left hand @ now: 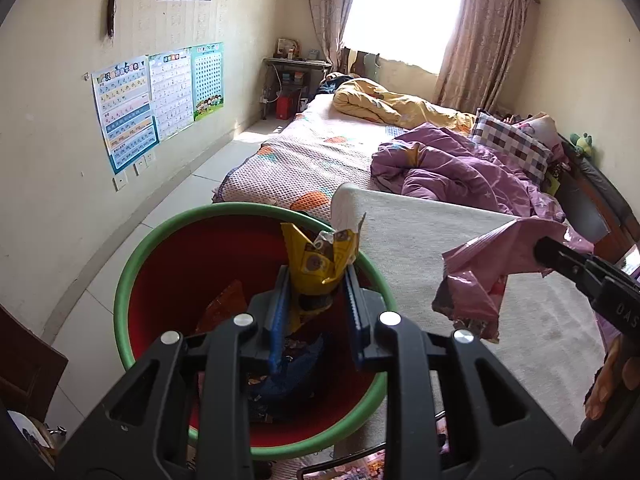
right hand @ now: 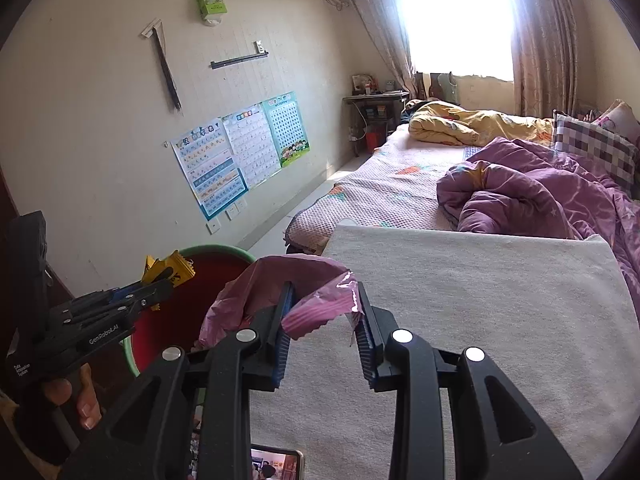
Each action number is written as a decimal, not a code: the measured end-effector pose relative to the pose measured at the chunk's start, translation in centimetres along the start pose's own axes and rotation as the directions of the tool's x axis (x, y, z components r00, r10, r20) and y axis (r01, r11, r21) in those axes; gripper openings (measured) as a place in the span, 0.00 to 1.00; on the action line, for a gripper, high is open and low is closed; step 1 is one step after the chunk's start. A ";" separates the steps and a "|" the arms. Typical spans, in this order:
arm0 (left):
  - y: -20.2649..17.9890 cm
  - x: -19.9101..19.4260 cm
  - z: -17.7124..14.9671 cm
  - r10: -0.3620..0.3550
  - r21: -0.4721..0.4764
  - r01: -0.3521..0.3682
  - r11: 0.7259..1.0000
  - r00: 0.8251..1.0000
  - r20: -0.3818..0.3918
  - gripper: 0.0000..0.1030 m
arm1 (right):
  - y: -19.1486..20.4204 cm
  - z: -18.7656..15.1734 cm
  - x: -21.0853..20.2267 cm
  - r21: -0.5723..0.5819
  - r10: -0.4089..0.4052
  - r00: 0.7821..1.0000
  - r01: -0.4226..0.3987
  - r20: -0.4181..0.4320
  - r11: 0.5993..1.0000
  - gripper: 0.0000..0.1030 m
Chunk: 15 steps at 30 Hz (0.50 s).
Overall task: Collect trash
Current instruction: 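Carry the yellow wrapper and pink foil bag over the red bin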
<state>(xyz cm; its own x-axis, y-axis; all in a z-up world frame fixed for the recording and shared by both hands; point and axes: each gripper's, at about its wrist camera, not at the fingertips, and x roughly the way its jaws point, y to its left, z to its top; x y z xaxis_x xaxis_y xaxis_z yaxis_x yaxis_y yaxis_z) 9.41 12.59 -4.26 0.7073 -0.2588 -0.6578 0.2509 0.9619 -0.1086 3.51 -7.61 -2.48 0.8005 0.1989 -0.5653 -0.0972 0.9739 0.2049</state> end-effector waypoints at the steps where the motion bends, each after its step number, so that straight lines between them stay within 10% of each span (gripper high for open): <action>1: 0.3 0.0 0.0 0.001 -0.002 -0.001 1.000 1.000 -0.002 0.24 | 0.3 0.0 0.1 -0.004 0.001 1.000 -0.001 -0.001 1.000 0.29; 15: 3.0 0.5 -0.4 0.015 -0.021 -0.015 1.000 1.000 -0.021 0.24 | 3.5 0.3 2.0 -0.071 0.006 1.000 -0.007 -0.006 0.997 0.29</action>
<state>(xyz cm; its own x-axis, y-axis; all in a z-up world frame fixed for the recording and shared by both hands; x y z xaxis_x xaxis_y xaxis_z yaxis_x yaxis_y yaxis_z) 10.27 15.37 -5.18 0.6973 -0.2425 -0.6745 0.2260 0.9674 -0.1143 4.98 -3.81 -2.64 0.7963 0.2055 -0.5689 -0.1440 0.9779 0.1517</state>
